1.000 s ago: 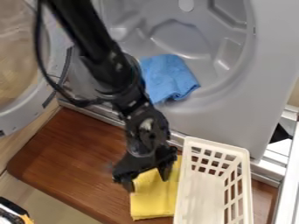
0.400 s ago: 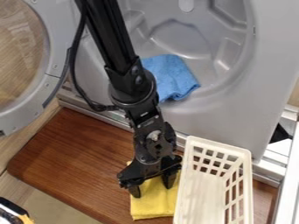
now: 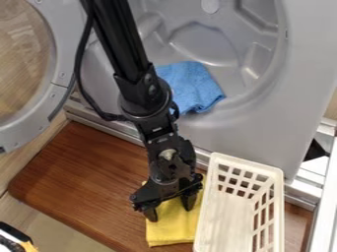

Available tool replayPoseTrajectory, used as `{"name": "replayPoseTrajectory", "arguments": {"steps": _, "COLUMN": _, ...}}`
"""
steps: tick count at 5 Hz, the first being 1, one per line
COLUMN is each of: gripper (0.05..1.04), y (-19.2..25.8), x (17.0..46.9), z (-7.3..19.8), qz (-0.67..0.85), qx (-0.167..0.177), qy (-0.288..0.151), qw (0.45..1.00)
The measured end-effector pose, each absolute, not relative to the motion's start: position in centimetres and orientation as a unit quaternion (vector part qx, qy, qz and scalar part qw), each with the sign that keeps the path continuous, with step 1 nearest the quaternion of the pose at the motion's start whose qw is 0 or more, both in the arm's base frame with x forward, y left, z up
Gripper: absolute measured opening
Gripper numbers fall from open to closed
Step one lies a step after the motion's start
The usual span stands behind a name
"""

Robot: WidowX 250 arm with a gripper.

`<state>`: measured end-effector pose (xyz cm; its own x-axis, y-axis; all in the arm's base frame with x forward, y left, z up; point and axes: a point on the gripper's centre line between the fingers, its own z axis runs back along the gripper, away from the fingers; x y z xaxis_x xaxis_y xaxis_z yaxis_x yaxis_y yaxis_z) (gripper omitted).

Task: Move the yellow cloth to the bottom left side of the table

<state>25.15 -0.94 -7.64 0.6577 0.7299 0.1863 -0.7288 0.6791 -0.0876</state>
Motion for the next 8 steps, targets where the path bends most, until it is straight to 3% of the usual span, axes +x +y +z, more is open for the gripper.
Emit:
{"name": "replayPoseTrajectory", "arguments": {"steps": 6, "gripper": 1.0, "y": 11.1, "x": 24.9, "z": -6.3, "qz": 0.525, "qx": 0.032, "qy": -0.124, "qw": 0.842}}
{"name": "replayPoseTrajectory", "arguments": {"steps": 8, "gripper": 1.0, "y": 12.4, "x": 24.9, "z": -6.2, "qz": 0.534, "qx": 0.033, "qy": -0.129, "qw": 0.835}}
